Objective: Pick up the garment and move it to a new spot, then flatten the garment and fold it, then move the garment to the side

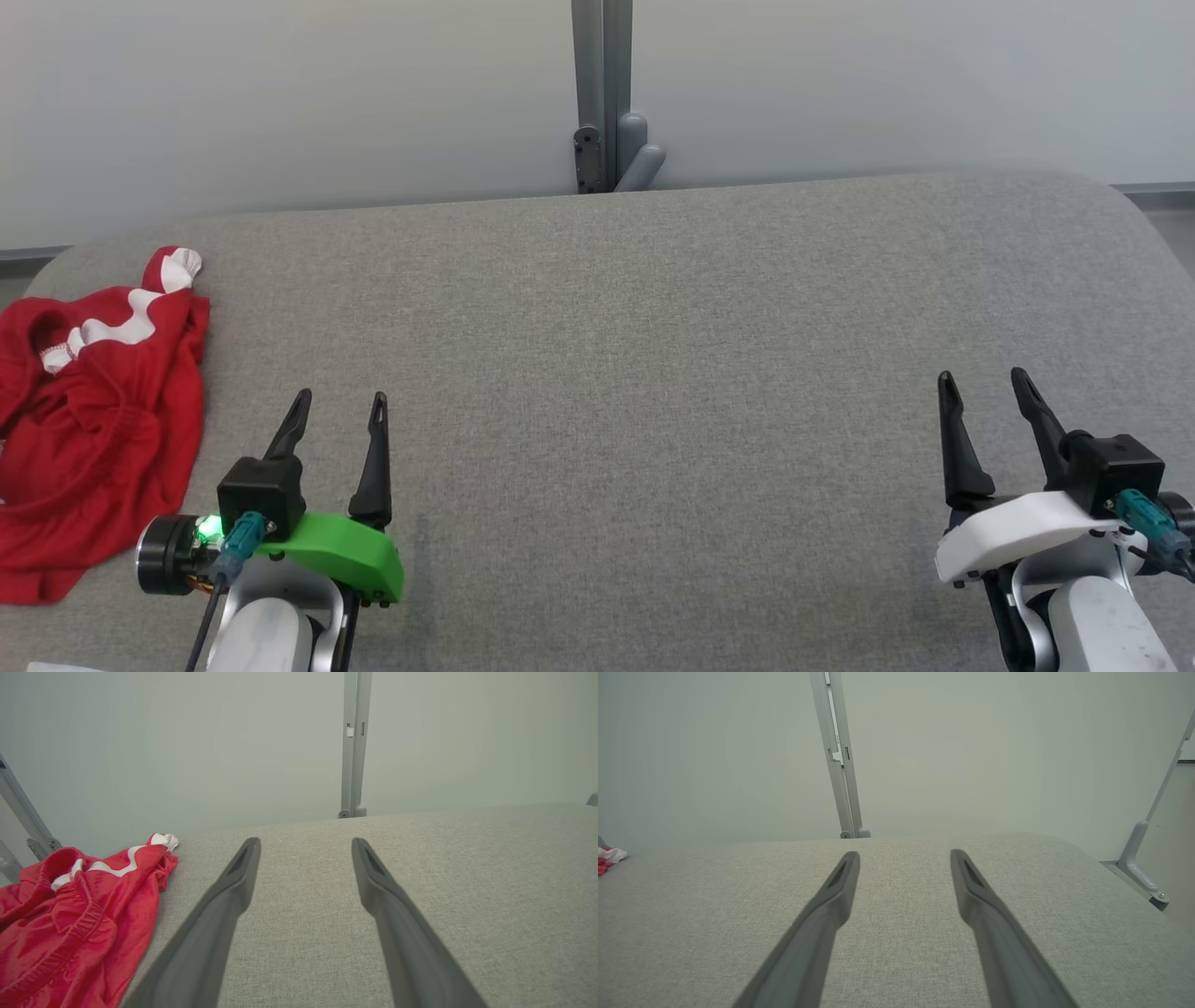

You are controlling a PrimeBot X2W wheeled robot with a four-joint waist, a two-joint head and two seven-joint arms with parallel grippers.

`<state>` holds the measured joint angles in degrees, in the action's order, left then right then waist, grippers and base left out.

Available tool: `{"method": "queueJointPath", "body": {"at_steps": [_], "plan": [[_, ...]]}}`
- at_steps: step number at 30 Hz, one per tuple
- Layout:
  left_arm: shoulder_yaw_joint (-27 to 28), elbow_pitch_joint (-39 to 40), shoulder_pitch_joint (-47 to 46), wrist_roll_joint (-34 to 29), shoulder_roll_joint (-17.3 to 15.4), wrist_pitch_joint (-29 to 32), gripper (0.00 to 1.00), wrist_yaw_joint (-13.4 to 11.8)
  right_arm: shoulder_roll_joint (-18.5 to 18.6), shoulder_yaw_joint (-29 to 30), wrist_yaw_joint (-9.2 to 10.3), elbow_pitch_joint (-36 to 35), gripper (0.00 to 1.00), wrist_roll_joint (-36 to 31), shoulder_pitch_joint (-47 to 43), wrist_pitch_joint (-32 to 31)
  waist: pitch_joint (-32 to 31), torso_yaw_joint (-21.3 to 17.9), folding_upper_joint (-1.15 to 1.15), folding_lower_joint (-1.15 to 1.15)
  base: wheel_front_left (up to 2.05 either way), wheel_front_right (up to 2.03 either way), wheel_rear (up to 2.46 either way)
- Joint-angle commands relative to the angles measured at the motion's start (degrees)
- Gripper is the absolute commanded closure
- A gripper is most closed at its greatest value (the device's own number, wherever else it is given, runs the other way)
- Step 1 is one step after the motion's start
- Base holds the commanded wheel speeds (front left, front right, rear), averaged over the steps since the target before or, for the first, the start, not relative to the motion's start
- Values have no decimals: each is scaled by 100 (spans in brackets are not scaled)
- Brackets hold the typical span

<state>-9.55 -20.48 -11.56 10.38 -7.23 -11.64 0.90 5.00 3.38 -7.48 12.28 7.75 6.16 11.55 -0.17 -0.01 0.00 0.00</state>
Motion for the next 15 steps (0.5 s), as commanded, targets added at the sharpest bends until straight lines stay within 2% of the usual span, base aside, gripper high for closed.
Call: {"method": "queueJointPath", "body": {"at_steps": [1,15], "plan": [[-3,-32,-102,-98,-45,27,0,-39,36,-25,-2,-15,0,-113,24,53,-3,6,0,0,0,0,0],[-14,-76,-74,74,-29,58,0,-80,53,-57,-2,10,0,69,11,19,-4,37,0,0,0,0,0]]}}
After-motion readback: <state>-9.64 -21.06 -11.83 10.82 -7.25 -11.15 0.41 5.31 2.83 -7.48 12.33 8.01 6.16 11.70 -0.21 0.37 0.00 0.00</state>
